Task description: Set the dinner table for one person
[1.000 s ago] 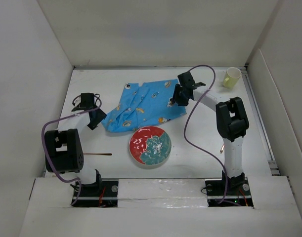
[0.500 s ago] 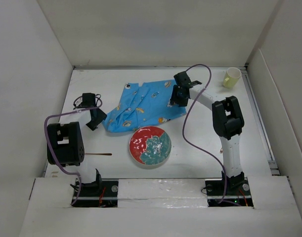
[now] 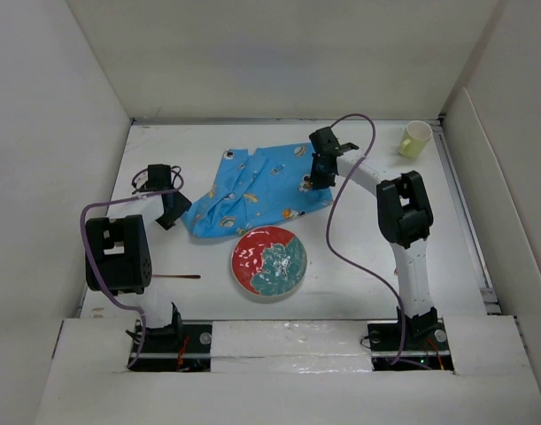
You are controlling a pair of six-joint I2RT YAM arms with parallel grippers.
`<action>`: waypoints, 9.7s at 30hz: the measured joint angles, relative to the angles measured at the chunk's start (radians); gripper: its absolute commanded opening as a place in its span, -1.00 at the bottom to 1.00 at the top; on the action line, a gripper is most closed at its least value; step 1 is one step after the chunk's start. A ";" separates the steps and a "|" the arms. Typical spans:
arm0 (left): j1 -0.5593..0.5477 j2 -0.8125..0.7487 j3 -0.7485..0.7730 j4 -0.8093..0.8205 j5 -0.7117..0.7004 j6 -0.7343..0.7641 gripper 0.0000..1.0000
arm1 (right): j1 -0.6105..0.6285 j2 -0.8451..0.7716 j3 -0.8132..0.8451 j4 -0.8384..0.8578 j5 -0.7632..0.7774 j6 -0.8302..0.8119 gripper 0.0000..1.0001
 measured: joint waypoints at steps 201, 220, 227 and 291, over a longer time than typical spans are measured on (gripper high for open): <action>0.002 -0.100 -0.166 0.152 0.189 0.094 -1.00 | -0.345 -0.577 -0.845 0.404 -0.220 0.130 -1.00; -0.015 -0.200 -0.213 0.060 0.172 0.115 -1.00 | -0.372 -0.742 -1.018 0.388 -0.225 0.108 -0.93; -0.015 -0.220 -0.204 0.004 0.172 0.134 -0.12 | -0.372 -0.775 -1.008 0.340 -0.217 0.091 0.08; -0.092 -0.446 0.146 -0.089 0.547 0.257 -0.22 | 0.024 -0.474 -0.544 0.509 -0.636 0.306 -1.00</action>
